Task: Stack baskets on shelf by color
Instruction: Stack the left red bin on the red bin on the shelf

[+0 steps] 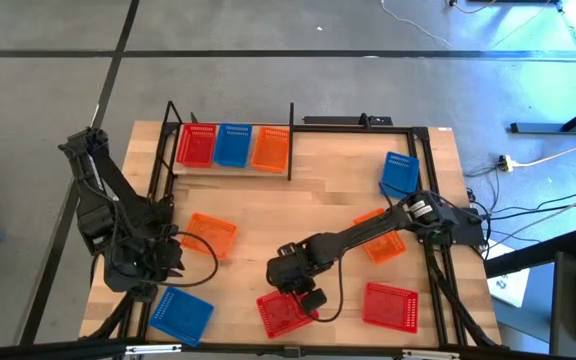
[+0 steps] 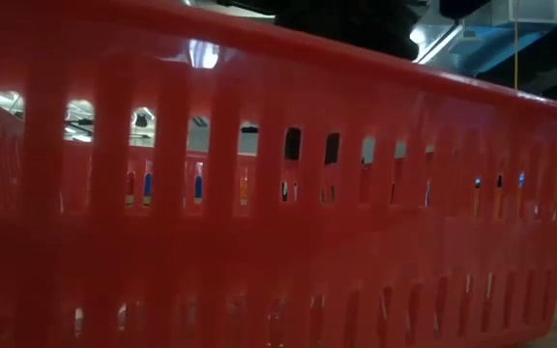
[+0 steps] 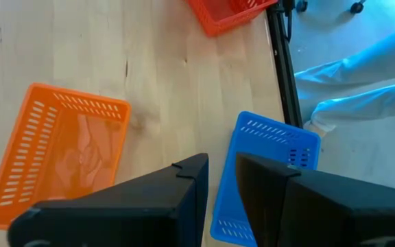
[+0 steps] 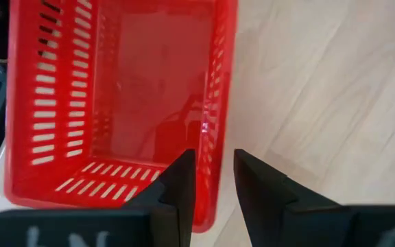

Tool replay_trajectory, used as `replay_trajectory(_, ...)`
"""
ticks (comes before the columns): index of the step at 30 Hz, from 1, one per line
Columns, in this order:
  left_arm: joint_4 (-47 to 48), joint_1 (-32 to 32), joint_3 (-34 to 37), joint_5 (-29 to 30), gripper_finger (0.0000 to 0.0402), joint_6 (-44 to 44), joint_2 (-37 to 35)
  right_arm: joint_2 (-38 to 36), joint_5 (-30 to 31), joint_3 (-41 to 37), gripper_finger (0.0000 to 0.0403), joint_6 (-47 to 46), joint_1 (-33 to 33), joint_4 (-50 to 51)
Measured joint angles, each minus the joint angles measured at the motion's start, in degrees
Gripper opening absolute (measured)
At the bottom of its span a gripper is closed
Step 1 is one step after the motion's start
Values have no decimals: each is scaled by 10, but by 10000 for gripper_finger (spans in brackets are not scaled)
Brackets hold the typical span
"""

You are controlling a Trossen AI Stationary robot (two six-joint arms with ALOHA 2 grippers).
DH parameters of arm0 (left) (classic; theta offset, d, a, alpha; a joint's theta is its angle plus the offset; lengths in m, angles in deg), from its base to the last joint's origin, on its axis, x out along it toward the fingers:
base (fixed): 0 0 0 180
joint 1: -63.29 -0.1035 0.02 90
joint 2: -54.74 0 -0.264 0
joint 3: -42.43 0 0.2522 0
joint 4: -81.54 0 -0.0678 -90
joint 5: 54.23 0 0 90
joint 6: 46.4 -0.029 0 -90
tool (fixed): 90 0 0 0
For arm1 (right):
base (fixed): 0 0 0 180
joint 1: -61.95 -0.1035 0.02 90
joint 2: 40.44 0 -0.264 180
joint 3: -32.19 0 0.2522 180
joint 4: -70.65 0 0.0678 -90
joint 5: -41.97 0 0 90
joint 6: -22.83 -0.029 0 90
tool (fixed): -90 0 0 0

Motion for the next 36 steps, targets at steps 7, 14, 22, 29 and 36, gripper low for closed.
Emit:
replay_trajectory(7,0,0,0,6,66,0,0,26,-46,0,99,-4,9,-30)
replay_trajectory(14,0,0,0,7,66,0,0,51,-15,-1,79,-2,8,-31)
replay_trajectory(22,-1,0,0,7,66,0,0,49,2,16,4,-47,21,-10)
replay_trajectory(29,-16,0,0,7,66,0,0,48,143,152,2,-47,34,147)
replay_trajectory(36,-64,0,0,7,66,14,0,47,247,298,1,-32,44,223)
